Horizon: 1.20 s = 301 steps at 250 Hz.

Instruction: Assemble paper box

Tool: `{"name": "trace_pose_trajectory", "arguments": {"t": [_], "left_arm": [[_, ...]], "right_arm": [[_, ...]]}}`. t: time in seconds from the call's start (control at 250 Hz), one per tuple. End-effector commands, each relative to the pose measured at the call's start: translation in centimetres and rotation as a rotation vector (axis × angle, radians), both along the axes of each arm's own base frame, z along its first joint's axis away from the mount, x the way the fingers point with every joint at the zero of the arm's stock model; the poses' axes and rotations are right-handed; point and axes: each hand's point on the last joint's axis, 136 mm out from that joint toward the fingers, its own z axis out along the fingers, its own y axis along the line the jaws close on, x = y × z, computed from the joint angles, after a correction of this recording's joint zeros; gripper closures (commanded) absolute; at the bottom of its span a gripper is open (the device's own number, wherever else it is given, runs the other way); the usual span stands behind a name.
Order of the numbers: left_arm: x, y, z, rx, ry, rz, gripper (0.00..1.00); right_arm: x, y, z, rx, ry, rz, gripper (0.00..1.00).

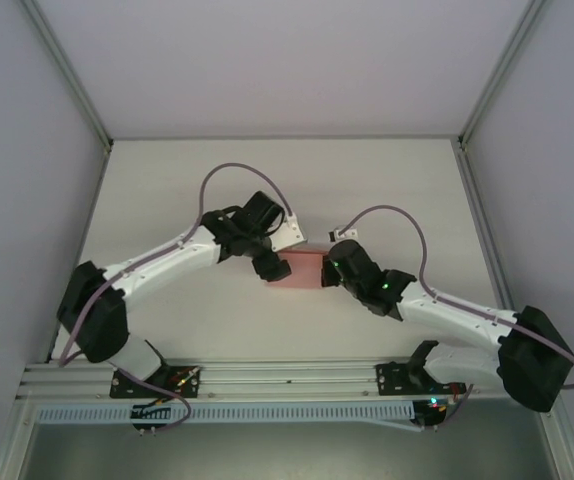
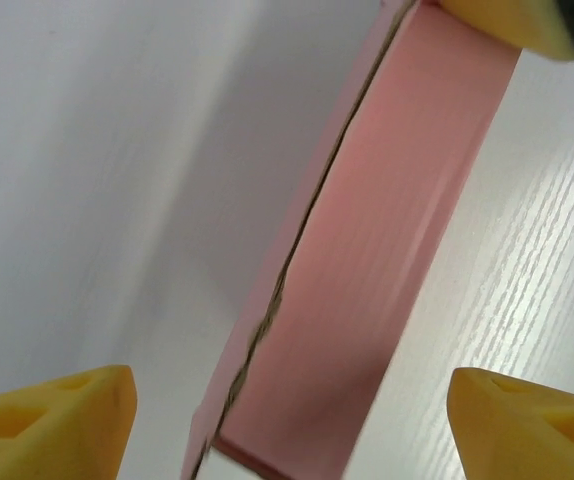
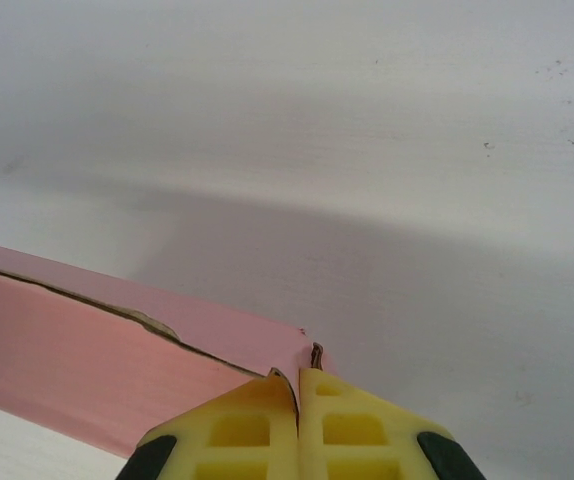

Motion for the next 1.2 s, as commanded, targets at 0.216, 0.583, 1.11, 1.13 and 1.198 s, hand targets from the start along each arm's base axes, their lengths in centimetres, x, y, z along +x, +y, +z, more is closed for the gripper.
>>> {"name": "trace_pose_trajectory", "arguments": {"t": [0.216, 0.583, 1.11, 1.13, 1.198], "left_arm": [[0.4, 4.8, -0.9, 0.019, -0.016, 0.231, 0.39], [-0.1, 2.9, -1.1, -0.070, 0.108, 0.171, 0.72], [-1.0, 2.4, -0.2, -0.079, 0.096, 0.324, 1.00], [-0.9, 2.3, -0.1, -0.091, 0.103, 0.342, 1.00], [-0.7, 1.9, 0.0, -0.103, 0.154, 0.417, 1.00]], "right_arm": [[-2.6, -1.8, -3.3, -0.164, 0.101, 0.016, 1.00], [-2.6, -1.5, -3.1, -0.167, 0.088, 0.039, 1.00], [-2.9, -1.7, -3.1, -0.221, 0.102, -0.028, 1.00], [-2.9, -1.6, -3.0, -0.222, 0.097, -0.030, 1.00], [-2.9, -1.5, -2.8, -0.229, 0.090, -0.041, 1.00]]}}
